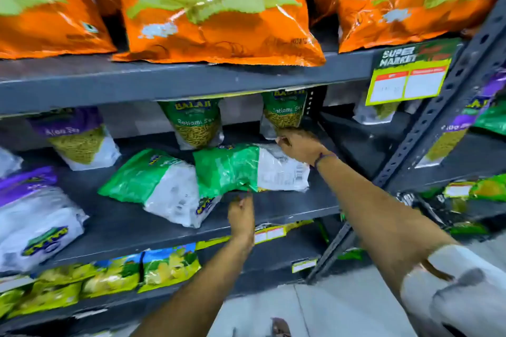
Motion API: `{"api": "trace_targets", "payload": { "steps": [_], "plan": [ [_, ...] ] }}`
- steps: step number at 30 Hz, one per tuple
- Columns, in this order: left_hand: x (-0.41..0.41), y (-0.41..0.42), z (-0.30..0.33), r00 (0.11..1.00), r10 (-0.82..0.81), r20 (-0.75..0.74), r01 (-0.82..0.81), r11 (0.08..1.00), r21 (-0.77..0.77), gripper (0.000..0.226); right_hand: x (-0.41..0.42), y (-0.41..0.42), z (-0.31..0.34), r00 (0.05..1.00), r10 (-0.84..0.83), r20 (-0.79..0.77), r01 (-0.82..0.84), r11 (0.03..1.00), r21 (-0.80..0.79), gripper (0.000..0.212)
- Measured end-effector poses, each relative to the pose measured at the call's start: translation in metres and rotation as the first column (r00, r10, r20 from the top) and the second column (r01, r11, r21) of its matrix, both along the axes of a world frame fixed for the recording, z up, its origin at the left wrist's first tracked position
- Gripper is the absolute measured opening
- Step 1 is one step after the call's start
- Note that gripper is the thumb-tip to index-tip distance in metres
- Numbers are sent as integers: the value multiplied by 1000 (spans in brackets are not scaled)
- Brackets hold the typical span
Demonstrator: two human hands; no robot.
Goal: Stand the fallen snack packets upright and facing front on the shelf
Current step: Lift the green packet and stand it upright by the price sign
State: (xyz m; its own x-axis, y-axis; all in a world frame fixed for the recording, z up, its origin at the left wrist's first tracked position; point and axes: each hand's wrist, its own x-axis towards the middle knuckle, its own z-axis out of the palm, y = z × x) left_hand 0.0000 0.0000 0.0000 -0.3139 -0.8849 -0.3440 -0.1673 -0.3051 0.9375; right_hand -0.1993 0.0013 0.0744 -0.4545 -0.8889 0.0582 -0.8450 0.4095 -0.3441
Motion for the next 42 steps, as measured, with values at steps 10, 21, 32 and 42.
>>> {"api": "trace_targets", "payload": {
  "steps": [10,21,32,42],
  "plan": [
    [-62,-25,16,830,491,-265,-270,769,579,71,-33,-54,-17,949,134,284,-251,867,431,48],
    [-81,-44,20,879,339,-336,-226,915,334,56,-49,-10,-36,823,58,565,-75,997,6,46],
    [-109,-87,56,914,-152,-376,104,984,-144,61,-48,45,-53,732,27,681,260,913,-316,51],
    [-120,-81,43,872,-277,-403,251,961,-118,68,-22,63,-89,722,-5,692,426,791,-439,33]
  ]
}}
